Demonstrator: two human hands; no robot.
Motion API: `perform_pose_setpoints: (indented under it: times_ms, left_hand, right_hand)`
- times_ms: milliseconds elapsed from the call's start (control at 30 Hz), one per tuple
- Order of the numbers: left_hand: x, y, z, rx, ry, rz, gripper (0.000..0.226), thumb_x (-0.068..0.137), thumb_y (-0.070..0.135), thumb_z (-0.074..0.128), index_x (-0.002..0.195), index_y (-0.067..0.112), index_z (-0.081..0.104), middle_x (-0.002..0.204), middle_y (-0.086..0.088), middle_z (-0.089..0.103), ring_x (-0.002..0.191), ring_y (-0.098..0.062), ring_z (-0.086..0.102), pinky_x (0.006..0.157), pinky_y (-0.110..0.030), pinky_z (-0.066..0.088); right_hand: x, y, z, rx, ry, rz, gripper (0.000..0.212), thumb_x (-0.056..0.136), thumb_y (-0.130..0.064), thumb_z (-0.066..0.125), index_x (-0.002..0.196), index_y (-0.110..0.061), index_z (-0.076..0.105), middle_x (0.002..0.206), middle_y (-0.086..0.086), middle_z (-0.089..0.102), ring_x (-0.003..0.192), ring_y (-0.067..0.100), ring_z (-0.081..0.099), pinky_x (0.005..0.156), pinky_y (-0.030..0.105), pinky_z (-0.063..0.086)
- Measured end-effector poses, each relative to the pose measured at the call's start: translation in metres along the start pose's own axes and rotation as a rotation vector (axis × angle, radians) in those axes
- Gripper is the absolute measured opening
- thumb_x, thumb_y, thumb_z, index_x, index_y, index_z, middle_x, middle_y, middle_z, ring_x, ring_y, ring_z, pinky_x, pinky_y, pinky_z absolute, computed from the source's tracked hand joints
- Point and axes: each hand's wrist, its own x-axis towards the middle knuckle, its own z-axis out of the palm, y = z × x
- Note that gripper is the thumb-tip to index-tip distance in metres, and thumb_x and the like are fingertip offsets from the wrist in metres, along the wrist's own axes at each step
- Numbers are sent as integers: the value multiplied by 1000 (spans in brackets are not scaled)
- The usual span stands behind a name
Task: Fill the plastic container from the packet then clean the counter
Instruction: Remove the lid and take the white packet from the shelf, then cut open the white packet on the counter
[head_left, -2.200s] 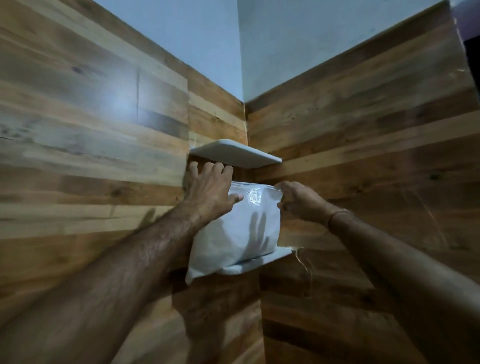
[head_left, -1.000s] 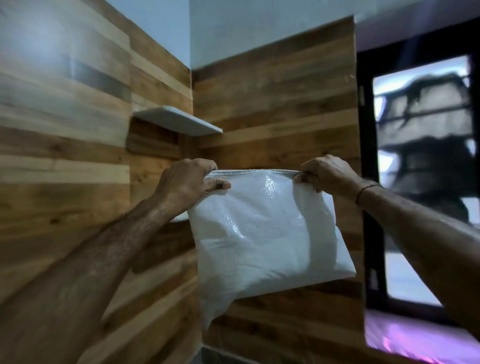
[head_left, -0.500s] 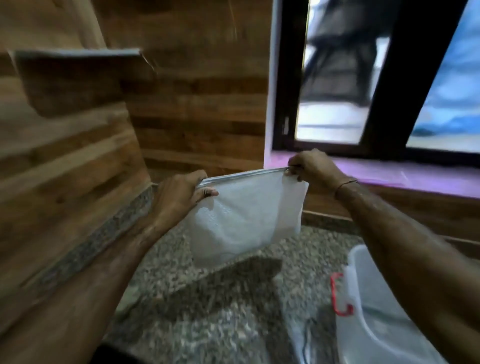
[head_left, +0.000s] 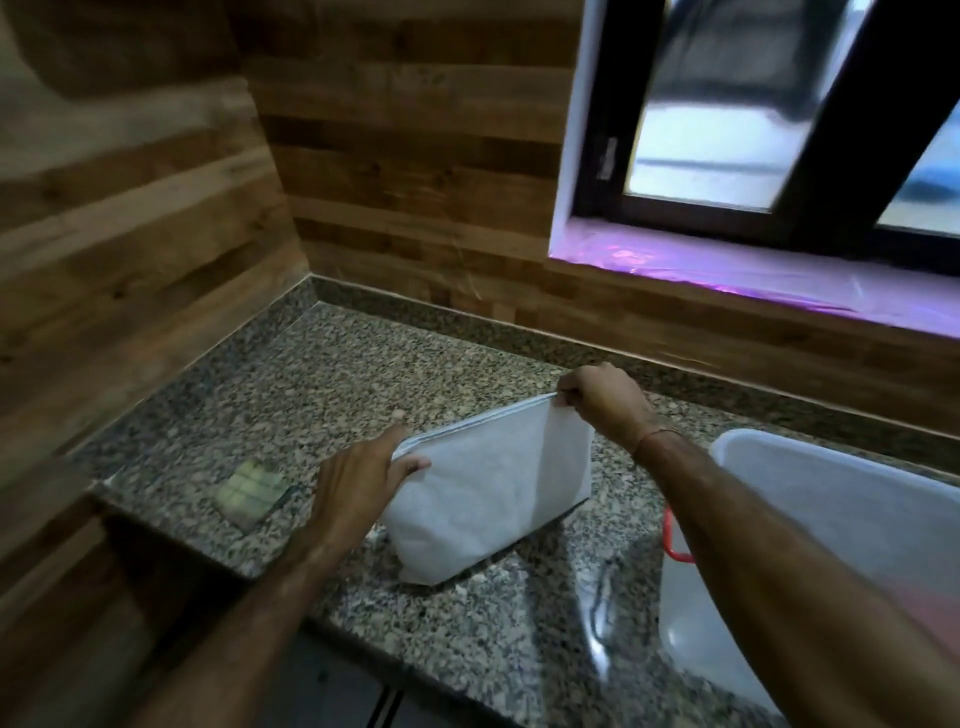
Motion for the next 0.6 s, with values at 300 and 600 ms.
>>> perform_pose_setpoints:
  times_ms: [300, 600]
  left_hand:
    - [-2, -52, -59, -302, -255, -144, 25, 80, 45, 83, 73, 26, 67, 67, 24, 64, 60, 3, 54, 57, -24, 37]
    - [12, -54, -99, -494, -288, -41, 12, 86, 19, 81, 79, 26, 73, 76, 9, 74, 73, -8, 70, 69, -36, 60]
  right_hand:
    - [-15, -66, 25, 225, 158, -102, 9, 91, -18, 73, 95, -20, 80, 98, -2, 79, 92, 21, 72, 72, 35, 56]
    - [-45, -191, 77, 553, 49, -328, 24, 84, -43, 79, 98, -23, 76, 100, -7, 62, 80, 5, 58, 68, 20, 49]
